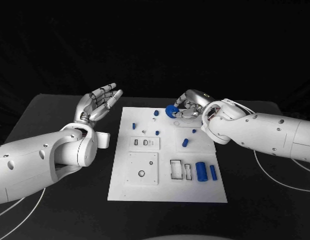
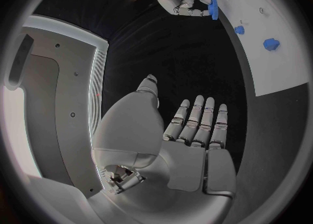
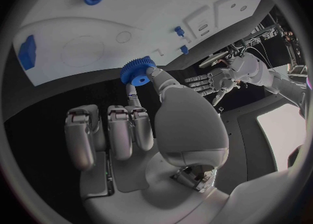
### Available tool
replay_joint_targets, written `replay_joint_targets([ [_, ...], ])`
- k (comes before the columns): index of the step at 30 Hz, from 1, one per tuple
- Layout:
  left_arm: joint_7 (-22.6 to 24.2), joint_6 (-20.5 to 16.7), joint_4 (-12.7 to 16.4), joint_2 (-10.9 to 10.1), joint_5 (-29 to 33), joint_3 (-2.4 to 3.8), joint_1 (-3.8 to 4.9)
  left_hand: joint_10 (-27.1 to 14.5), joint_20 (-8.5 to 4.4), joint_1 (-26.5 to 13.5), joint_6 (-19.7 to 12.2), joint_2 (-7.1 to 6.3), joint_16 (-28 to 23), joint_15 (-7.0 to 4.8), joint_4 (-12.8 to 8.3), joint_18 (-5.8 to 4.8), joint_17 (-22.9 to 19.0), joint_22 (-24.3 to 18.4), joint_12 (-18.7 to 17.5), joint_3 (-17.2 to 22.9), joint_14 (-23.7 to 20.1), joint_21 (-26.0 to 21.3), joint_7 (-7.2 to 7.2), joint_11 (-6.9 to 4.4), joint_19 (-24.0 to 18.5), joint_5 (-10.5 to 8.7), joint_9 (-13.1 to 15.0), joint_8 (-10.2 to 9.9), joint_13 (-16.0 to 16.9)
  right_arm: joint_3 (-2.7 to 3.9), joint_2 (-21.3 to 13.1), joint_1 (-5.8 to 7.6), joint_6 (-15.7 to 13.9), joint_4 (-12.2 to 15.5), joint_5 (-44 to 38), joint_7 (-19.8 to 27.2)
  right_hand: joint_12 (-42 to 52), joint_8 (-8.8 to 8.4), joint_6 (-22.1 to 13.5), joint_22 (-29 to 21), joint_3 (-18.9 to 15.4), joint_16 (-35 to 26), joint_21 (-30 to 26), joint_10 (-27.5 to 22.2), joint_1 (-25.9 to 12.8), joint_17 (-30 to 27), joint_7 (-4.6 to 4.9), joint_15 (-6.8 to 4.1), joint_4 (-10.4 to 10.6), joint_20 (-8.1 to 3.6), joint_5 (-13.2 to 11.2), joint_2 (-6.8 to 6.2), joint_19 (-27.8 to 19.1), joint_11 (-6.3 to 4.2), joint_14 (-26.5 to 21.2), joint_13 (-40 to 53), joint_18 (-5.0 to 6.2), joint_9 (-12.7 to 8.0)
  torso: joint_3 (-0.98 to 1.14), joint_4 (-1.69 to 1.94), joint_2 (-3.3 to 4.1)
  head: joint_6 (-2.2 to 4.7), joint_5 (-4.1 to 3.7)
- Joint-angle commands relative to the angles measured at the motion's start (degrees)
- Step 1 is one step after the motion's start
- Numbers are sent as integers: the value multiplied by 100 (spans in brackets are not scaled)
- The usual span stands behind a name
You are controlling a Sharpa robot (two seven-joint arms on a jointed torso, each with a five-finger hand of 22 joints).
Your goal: Assemble the parts on the task board
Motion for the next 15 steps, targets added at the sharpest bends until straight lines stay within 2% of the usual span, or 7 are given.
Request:
replay_joint_targets([
  [1, 65, 93, 1, 19, -38, 4, 3, 3, -2, 0, -2, 41, 23, 7, -4, 97, 3, -5, 6, 41, -28, 10, 677, 28, -36, 10, 3, 28, -6, 4, 130, 4, -28, -29, 44, 211, 16, -9, -32, 1510, 40, 23, 25, 600, 83, 1507, -9, 35, -18, 36, -3, 2, 590, 40, 607, 1509, -38, 12, -1, 2, 1, 12, 20],
  [5, 64, 86, 1, 20, -38, 4, 3, 3, -1, 0, -4, 43, 24, 8, -4, 96, 3, -6, 6, 40, -29, 9, 678, 28, -41, 10, 2, 28, -6, 5, 299, 3, -16, -103, -28, 241, 16, -15, -32, 1510, 43, 23, 25, 600, 84, 1507, -7, 35, -22, 37, -18, 3, 590, 41, 607, 1509, -38, 9, -8, 0, 3, 12, 31],
  [15, 64, 81, 25, 20, -38, 4, 4, 3, -1, 0, -4, 43, 24, 8, -4, 96, 3, -6, 6, 40, -29, 9, 678, 28, -41, 10, 2, 28, -6, 6, 709, -43, 9, -416, -279, 284, 16, -31, -22, 1510, 52, 23, 25, 600, 74, 1507, -2, 39, -29, 41, -86, 7, 590, 46, 607, 1509, -38, 1, -5, 3, 10, 1, 58],
])
